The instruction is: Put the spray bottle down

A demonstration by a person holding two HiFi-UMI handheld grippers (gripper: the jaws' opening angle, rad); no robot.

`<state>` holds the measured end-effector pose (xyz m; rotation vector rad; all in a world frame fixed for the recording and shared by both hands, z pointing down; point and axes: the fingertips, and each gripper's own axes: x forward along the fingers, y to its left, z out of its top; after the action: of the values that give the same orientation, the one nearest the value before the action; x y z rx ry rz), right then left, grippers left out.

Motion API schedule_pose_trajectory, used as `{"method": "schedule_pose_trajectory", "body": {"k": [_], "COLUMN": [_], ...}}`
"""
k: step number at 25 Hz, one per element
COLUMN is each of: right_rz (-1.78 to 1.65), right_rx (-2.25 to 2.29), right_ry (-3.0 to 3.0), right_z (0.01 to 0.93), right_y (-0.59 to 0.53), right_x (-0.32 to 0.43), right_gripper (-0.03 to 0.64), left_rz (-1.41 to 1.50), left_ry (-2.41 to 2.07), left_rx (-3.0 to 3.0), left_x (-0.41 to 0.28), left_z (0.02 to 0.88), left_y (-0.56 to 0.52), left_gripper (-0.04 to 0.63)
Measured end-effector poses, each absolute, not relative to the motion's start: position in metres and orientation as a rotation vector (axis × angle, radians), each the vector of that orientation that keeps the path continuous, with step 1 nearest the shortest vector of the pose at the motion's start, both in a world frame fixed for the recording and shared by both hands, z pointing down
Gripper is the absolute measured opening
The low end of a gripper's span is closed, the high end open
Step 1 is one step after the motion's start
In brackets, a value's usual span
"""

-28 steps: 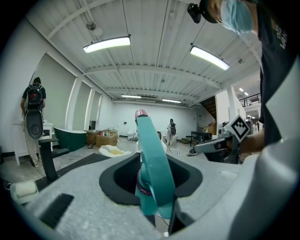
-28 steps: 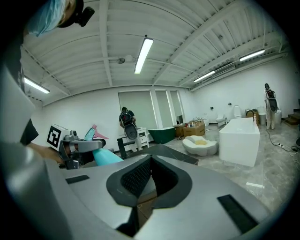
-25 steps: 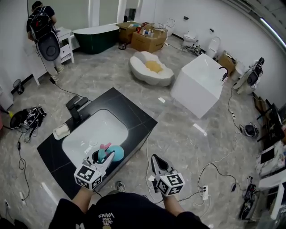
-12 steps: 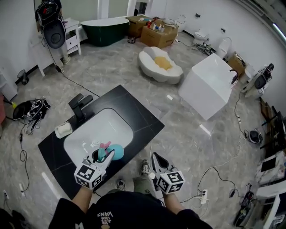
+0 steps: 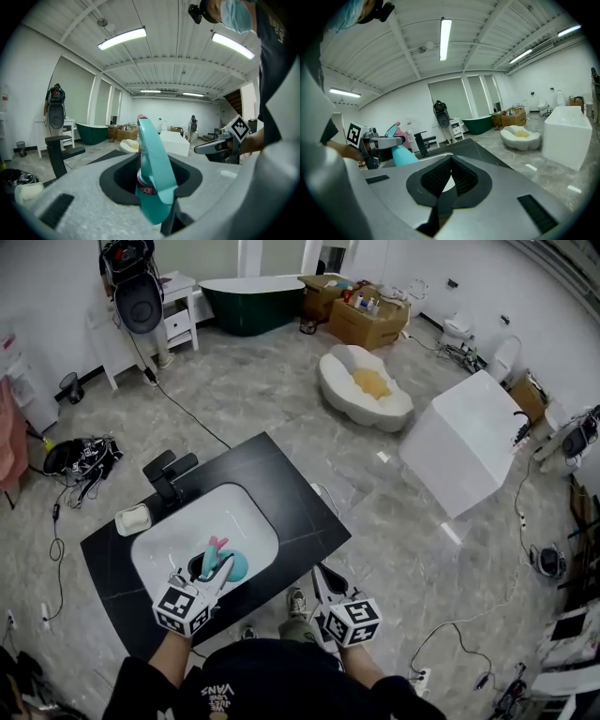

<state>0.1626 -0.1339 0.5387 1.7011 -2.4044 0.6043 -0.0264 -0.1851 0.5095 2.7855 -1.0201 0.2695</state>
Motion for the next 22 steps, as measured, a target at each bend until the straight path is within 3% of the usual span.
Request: {"method": "schedule_pose_trajectory", "body": {"k": [22], "right_rz": [0.639], "right_rx": [1.352], "right_ry": [-2.532], "right_z": [0.554], "right_y": [-0.26], "right_x": [0.226], "right_gripper": [0.003], "left_rz": [0.259], "left_ry": [-1.288], "left_rx": [2.745], "left_x": [0.084], "left_z": [0.531], "left_y": [-0.342], "left_gripper": [0.137]}}
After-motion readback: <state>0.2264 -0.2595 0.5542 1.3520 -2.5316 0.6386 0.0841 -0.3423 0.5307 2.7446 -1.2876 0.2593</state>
